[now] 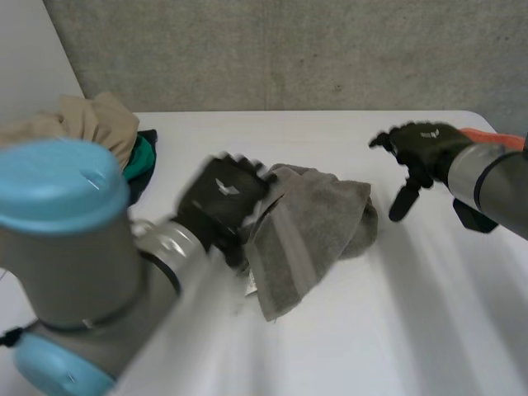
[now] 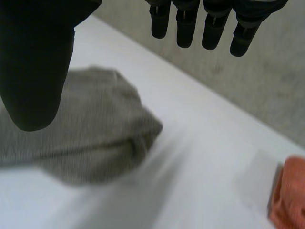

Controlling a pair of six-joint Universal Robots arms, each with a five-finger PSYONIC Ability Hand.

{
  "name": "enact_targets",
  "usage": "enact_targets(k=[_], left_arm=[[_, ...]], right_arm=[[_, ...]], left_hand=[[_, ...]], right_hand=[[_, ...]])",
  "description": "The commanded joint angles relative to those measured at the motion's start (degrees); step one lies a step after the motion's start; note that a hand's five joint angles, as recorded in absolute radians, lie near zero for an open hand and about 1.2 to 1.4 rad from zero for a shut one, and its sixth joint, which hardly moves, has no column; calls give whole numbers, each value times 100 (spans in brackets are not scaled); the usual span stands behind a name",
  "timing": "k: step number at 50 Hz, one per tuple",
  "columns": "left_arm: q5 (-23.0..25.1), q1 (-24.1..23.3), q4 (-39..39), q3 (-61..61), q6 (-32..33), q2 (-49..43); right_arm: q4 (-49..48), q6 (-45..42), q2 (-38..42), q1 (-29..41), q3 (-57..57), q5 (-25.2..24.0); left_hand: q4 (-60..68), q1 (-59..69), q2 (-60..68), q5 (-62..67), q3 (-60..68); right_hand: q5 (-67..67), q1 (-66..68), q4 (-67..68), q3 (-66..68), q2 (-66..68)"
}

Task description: Fold the laundry.

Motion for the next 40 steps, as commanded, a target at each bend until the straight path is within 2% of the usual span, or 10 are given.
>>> enact_targets(k=[1, 9, 16, 21, 23, 24, 26, 30, 32, 40], left_arm=[[-277, -657, 289, 495, 343, -1042], [-910, -719, 421, 1462, 1169, -2247], [-990, -684, 474, 2131, 1460, -2827], [-867, -657, 456, 2359, 1381, -3021], [-840, -631, 430, 2412, 1372, -3056], [-831, -613, 404, 2438, 1364, -3047], [-849, -587, 395, 2465, 1329, -2960], [-919, -517, 386, 2430, 1171, -2618], [-928, -490, 377, 2412, 995, -2372], [-910, -166, 26, 2412, 485, -1730]], right_arm=[[-299, 181, 590, -99, 323, 106], [-555, 814, 1328, 41, 130, 168], [-537, 1262, 1750, 191, -90, 370], [-643, 1535, 2005, 296, -274, 405], [-660, 1596, 2093, 331, -327, 405], [-660, 1623, 2172, 349, -362, 388], [-687, 1649, 2234, 375, -389, 397], [-853, 1676, 2331, 446, -433, 414], [-959, 1676, 2287, 437, -415, 432], [-1301, 1518, 1410, 209, -213, 634]], left_hand=[[-144, -92, -136, -263, -183], [-144, -92, -136, -263, -183], [1355, 1407, 1363, 1236, 1316], [3539, 3592, 3548, 3420, 3500], [4749, 4801, 4757, 4629, 4709], [6004, 6056, 6012, 5885, 5965], [6853, 6905, 6862, 6734, 6814], [6856, 6908, 6864, 6737, 6817], [6856, 6908, 6864, 6737, 6817], [6856, 6908, 6864, 6737, 6817]], right_hand=[[417, 443, 540, 513, 495], [1092, 1117, 1215, 1188, 1169], [1125, 1151, 1249, 1221, 1203], [1343, 1369, 1467, 1439, 1421], [1661, 1687, 1785, 1757, 1739], [2097, 2122, 2220, 2192, 2174], [2570, 2595, 2693, 2666, 2647], [4298, 4324, 4422, 4394, 4376], [6661, 6687, 6785, 6757, 6739], [6729, 6754, 6852, 6825, 6807]])
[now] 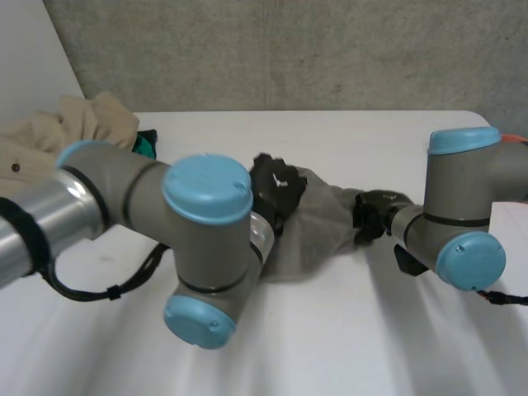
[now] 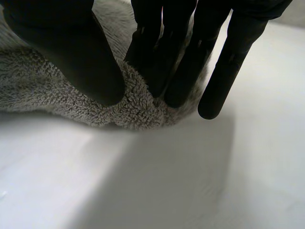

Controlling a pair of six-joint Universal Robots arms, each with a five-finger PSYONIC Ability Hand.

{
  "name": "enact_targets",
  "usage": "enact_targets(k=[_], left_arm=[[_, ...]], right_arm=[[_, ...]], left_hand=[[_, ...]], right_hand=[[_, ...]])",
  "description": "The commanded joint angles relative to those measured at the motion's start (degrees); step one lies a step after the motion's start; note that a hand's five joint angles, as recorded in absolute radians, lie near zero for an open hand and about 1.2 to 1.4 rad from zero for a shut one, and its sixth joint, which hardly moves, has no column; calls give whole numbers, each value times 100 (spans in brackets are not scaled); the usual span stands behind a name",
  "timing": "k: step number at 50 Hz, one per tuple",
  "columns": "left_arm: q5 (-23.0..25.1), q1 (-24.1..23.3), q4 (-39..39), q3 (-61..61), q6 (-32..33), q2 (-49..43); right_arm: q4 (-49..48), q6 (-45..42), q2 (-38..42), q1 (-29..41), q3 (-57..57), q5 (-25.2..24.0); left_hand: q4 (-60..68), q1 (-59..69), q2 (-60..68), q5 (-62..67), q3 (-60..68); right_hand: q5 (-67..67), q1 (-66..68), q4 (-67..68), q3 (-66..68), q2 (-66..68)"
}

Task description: Fold the laundry.

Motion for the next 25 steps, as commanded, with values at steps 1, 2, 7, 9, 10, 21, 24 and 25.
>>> enact_targets(k=[1, 2, 7, 9, 10, 21, 24, 25], left_arm=[[5, 372, -328, 14, -441, 594], [5, 443, -354, 23, -458, 656], [48, 1171, -530, 111, -581, 1226], [75, 1374, -574, 129, -608, 1368], [118, 1549, -609, 138, -634, 1473], [356, 2157, -627, -20, -599, 1316], [400, 2149, -644, -64, -582, 921], [418, 2140, -627, -56, -582, 711]], right_arm=[[-284, -237, -850, -233, 171, 112], [-302, -342, -946, -268, 171, 86], [-223, -1440, -1474, -505, 83, -204], [-205, -2125, -1676, -620, 13, -354], [-214, -2354, -1738, -655, 4, -398], [-1347, -3929, -2090, -752, 408, -1680], [-1646, -3903, -1783, -787, 479, -1918], [-1760, -3912, -1565, -831, 479, -2040]], left_hand=[[1164, 1572, 1179, 1317, 1222], [1164, 1572, 1179, 1317, 1222], [1164, 1572, 1179, 1317, 1222], [1164, 1572, 1179, 1317, 1222], [1164, 1572, 1179, 1317, 1222], [1164, 1572, 1179, 1317, 1222], [1164, 1572, 1179, 1317, 1222], [1164, 1572, 1179, 1317, 1222]], right_hand=[[1454, 1825, 1185, 1232, 1275], [1454, 1825, 1185, 1232, 1275], [1454, 1825, 1185, 1232, 1275], [1454, 1825, 1185, 1232, 1275], [1454, 1825, 1185, 1232, 1275], [1454, 1825, 1185, 1232, 1275], [1454, 1825, 1185, 1232, 1275], [1454, 1825, 1185, 1232, 1275]])
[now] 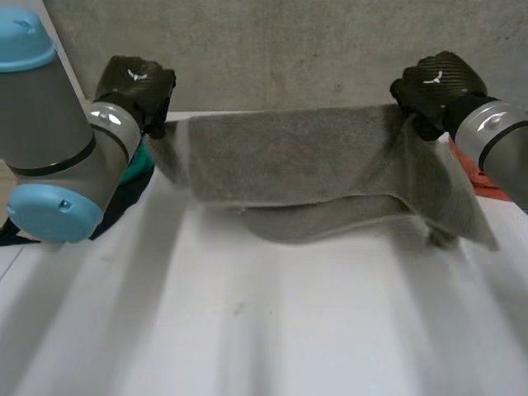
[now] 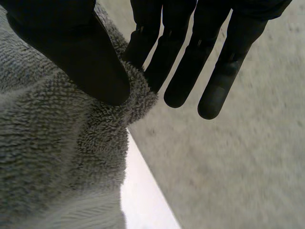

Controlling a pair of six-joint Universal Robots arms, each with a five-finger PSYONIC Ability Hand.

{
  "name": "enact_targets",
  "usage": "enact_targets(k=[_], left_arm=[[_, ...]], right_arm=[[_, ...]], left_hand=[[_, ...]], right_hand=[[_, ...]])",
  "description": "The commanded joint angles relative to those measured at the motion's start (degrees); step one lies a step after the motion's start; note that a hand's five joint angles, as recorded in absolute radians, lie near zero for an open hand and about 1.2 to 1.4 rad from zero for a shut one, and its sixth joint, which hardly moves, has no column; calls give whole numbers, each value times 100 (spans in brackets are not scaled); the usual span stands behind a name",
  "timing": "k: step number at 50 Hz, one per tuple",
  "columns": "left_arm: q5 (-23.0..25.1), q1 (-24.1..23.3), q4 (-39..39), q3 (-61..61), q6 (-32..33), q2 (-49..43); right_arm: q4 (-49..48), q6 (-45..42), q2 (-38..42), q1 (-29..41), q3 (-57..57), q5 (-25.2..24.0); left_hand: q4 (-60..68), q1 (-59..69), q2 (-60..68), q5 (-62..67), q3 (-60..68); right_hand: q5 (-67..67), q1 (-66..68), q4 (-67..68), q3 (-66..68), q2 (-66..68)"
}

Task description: Fold the laundry.

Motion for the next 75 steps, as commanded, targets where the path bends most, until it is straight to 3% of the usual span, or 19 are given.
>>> enact_targets(k=[1, 10, 12, 14, 15, 16, 21, 24, 27, 31, 38, 49, 53, 56, 57, 65, 75], left_arm=[[70, -9, 20, -81, 35, -839], [-53, -159, 318, 753, 219, -1964], [-141, -177, 380, 1122, 307, -2158], [-194, -185, 363, 1307, 360, -2237], [-272, -212, 302, 1464, 403, -2229], [-325, -229, 249, 1492, 413, -2203], [-449, -317, -42, 1194, 395, -1799], [-370, -326, -51, 615, 369, -1369], [-212, -326, -33, -69, 404, -965], [25, -317, -15, -836, 413, -682], [350, -265, -7, -1478, 430, -760], [456, -150, 116, -1110, 421, -1306], [439, -203, 125, -1013, 413, -1420], [421, -273, 125, -995, 404, -1438], [421, -308, 151, -978, 395, -1446], [413, -493, 169, -715, 421, -1709], [342, -519, -129, -240, 413, -2114]], right_arm=[[-723, -19, 661, -80, 190, -648], [-1478, -352, 2059, -37, -354, -895], [-1777, -502, 2332, -37, -539, -869], [-1909, -555, 2403, -37, -601, -834], [-2005, -555, 2403, -45, -601, -764], [-2032, -538, 2368, -37, -584, -711], [-1919, 50, 1806, -19, -163, -149], [-1586, 569, 1130, -37, 189, 474], [-798, 868, 629, -63, 470, 1062], [380, 1000, 408, -194, 638, 1372], [1509, 1255, 512, -519, 884, 1250], [324, 1941, 1365, -564, 902, 863], [-46, 2081, 1655, -485, 797, 872], [-239, 2134, 1673, -458, 779, 872], [-301, 2187, 1595, -467, 787, 854], [-328, 2503, 621, -537, 1086, 661], [-301, 2556, -102, -678, 1403, 327]], left_hand=[[1159, 1485, 1167, 1317, 1210], [1159, 1485, 1167, 1317, 1210], [-90, 235, -82, 67, -40], [-2828, -2503, -2820, -2671, -2778], [-5090, -4765, -5082, -4933, -5040], [-5612, -5287, -5605, -5455, -5562], [-5685, -5359, -5677, -5528, -5635], [-5668, -5343, -5660, -5511, -5618], [-5668, -5343, -5660, -5511, -5618], [-5584, -5259, -5576, -5427, -5534], [-5365, -5040, -5357, -5208, -5315], [-5399, -5073, -5391, -5242, -5348], [-5382, -5057, -5374, -5225, -5332], [-5382, -5057, -5374, -5225, -5332], [-5382, -5057, -5374, -5225, -5332], [-5299, -4973, -5291, -5141, -5248], [-4055, -3730, -4048, -3898, -4005]], right_hand=[[1314, 1690, 1157, 1227, 1275], [1314, 1690, 1157, 1227, 1275], [-2149, -1774, -2307, -2237, -2188], [-5265, -4890, -5423, -5353, -5304], [-5686, -5310, -5843, -5773, -5725], [-5686, -5310, -5843, -5773, -5725], [-5686, -5310, -5843, -5773, -5725], [-5686, -5310, -5843, -5773, -5725], [-5686, -5310, -5843, -5773, -5725], [-5656, -5280, -5814, -5744, -5695], [-4979, -4604, -5137, -5067, -5018], [-4121, -3746, -4279, -4209, -4160], [-3182, -2806, -3339, -3269, -3221], [810, 1186, 653, 723, 771], [1309, 1685, 1152, 1222, 1270], [1314, 1690, 1157, 1227, 1275], [1314, 1690, 1157, 1227, 1275]])
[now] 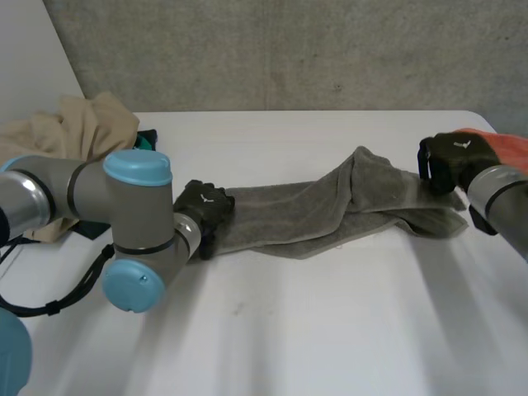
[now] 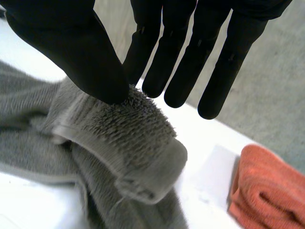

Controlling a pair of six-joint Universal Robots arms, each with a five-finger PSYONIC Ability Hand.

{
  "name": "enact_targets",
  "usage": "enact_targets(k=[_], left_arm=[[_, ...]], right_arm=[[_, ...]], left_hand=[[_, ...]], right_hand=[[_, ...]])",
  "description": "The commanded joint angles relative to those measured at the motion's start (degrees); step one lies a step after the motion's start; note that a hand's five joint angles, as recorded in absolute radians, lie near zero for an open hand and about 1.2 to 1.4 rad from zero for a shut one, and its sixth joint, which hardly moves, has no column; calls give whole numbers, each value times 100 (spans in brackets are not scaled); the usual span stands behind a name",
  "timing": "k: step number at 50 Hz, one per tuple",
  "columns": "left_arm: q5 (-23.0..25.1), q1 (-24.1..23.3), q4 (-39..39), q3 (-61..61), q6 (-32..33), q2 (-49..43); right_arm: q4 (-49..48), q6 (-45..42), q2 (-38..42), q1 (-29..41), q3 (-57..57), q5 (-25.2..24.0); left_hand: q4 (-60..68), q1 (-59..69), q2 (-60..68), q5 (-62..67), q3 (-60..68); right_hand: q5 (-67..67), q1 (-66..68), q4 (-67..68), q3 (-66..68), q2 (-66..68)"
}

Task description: Fold the laundry.

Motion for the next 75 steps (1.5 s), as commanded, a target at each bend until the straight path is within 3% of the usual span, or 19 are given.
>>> enact_targets(k=[1, 11, 15, 23, 31, 37, 45, 51, 55, 60, 64, 71, 75], left_arm=[[-61, -1, -209, 339, -30, -254], [-9, 26, -253, 630, -3, -483], [-17, 43, -315, 648, -29, -422], [0, 201, -350, 367, -196, 509], [430, 508, -403, -239, -566, 1616], [739, 518, -429, -477, -381, 1416], [229, 579, -385, -92, -223, 757], [123, 658, -61, 1111, -109, 475], [237, 632, 501, 2524, -205, 536], [133, 597, 1178, 3424, -617, 764], [-78, 623, 1399, 3364, -960, 1010], [-132, 728, 1215, 2233, -1198, 1397], [-9, 799, 1179, 1258, -1190, 1547]], right_arm=[[65, 8, -388, -107, 181, -216], [179, -44, -370, -265, 216, -225], [241, -44, -388, -353, 207, -225], [618, -308, -441, -599, -126, -260], [1891, -1054, -704, -819, -697, -462], [2236, -1424, -652, -758, -724, -638], [2210, -1793, -143, -653, -733, -603], [1350, -1820, 446, -547, -1637, -349], [-105, -1137, 623, -371, -2716, 343], [-1734, -388, 465, -318, -3246, 820], [-2536, -150, 315, -318, -3256, 970], [-2036, -106, 236, -380, -2685, 637], [-1948, 148, 61, -546, -1730, 181]], left_hand=[[1297, 1266, 1302, 1297, 1310], [2729, 2699, 2735, 2730, 2743], [6022, 5991, 6027, 6022, 6035], [6027, 5996, 6032, 6027, 6040], [6027, 5996, 6032, 6027, 6040], [6027, 5996, 6032, 6027, 6040], [6027, 5996, 6032, 6027, 6040], [6027, 5996, 6032, 6027, 6040], [6027, 5996, 6032, 6027, 6040], [6027, 5996, 6032, 6027, 6040], [6027, 5996, 6032, 6027, 6040], [6027, 5996, 6032, 6027, 6040], [6027, 5996, 6032, 6027, 6040]], right_hand=[[1323, 1649, 1157, 1225, 1269], [1323, 1649, 1157, 1225, 1269], [1323, 1649, 1157, 1225, 1269], [1323, 1649, 1157, 1225, 1269], [1323, 1649, 1157, 1225, 1269], [1323, 1649, 1157, 1225, 1269], [1323, 1649, 1157, 1225, 1269], [1323, 1649, 1157, 1225, 1269], [1323, 1649, 1157, 1225, 1269], [1323, 1649, 1157, 1225, 1269], [1323, 1649, 1157, 1225, 1269], [1323, 1649, 1157, 1225, 1269], [1323, 1649, 1157, 1225, 1269]])
